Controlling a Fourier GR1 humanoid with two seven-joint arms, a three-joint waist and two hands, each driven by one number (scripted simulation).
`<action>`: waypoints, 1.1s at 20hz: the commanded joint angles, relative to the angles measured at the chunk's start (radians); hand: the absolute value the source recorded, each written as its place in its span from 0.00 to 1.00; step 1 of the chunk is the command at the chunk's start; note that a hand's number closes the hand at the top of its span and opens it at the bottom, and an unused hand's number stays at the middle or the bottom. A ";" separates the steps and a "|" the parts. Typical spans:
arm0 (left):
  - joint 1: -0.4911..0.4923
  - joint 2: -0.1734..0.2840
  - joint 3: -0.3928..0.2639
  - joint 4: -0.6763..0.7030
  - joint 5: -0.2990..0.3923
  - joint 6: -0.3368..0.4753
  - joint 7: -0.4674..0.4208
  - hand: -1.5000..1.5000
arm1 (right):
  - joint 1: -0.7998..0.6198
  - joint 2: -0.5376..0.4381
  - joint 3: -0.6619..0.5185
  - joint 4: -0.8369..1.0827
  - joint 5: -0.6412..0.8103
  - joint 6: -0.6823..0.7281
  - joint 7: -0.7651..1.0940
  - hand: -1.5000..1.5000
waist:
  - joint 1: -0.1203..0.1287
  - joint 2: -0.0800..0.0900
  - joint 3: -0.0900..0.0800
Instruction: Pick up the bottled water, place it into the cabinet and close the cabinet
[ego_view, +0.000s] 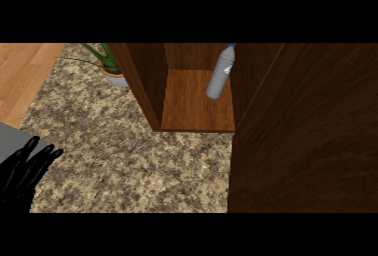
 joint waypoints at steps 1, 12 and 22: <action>0.042 0.038 0.056 -0.013 0.037 -0.027 -0.002 0.00 | -0.015 -0.018 0.029 -0.309 0.138 -0.054 0.091 1.00 | 0.001 -0.003 -0.002; 0.148 0.097 0.135 0.000 0.106 -0.129 -0.016 0.00 | -0.233 -0.062 0.194 -0.251 0.170 -0.109 0.204 1.00 | 0.013 -0.023 -0.013; 0.232 0.151 0.213 0.009 0.143 -0.227 -0.041 0.00 | -0.453 0.000 0.395 -0.167 0.189 -0.323 0.333 1.00 | 0.046 -0.022 -0.012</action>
